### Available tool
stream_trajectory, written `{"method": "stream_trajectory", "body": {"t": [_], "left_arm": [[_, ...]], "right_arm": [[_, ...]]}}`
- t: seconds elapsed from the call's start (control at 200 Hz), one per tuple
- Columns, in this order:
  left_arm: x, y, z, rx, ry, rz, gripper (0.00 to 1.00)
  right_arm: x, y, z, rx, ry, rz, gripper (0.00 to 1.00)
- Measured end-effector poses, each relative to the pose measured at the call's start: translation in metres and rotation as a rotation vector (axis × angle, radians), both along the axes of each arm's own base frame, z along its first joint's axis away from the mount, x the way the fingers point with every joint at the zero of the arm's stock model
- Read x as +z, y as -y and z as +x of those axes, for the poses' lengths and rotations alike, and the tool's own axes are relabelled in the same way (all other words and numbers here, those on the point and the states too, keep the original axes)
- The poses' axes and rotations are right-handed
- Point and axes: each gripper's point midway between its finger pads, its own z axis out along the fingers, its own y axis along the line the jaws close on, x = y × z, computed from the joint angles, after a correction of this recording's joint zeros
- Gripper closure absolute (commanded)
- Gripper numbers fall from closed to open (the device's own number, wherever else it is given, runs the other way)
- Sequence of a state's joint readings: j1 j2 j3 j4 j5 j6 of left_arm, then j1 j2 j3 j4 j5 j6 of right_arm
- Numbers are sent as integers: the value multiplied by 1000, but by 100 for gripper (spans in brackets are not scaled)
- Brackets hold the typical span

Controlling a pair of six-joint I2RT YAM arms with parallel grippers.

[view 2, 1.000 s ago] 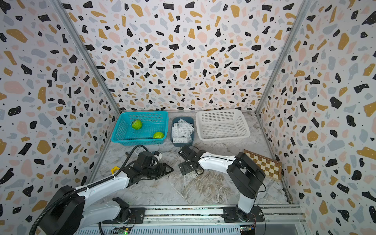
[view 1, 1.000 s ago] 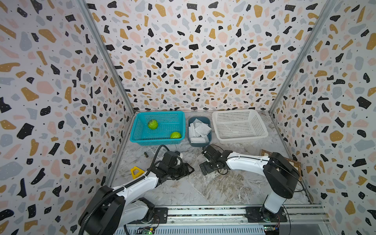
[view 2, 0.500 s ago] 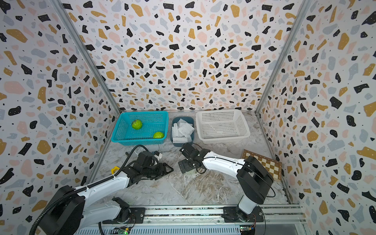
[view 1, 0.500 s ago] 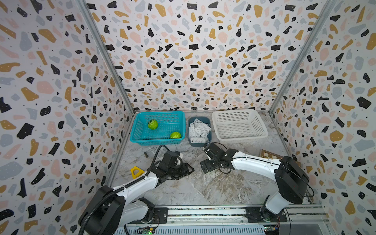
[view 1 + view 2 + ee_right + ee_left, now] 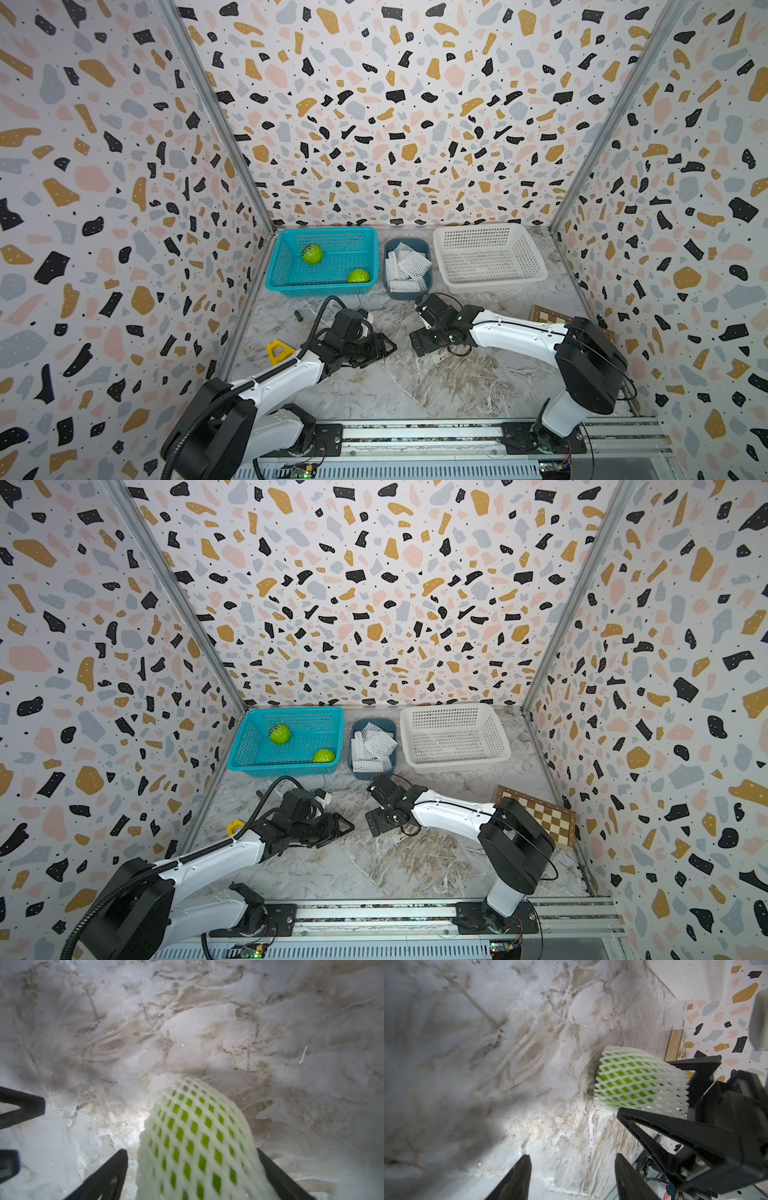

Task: Sleeve custard apples in foam nets
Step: Pick up the custard apple from the center of the board.

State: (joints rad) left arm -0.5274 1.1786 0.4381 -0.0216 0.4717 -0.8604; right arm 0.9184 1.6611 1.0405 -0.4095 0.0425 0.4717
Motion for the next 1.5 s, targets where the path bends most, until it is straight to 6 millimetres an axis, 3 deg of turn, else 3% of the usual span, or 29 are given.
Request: {"method": "stream_trajectory", "body": {"t": [0.601, 1.502], "left_arm": [[0, 0, 0, 0, 0, 0, 37], [4, 0, 0, 1, 11, -5, 37]], "right_arm": [[-17, 3, 5, 9, 18, -56, 18], [-24, 3, 14, 26, 31, -5, 20]]}}
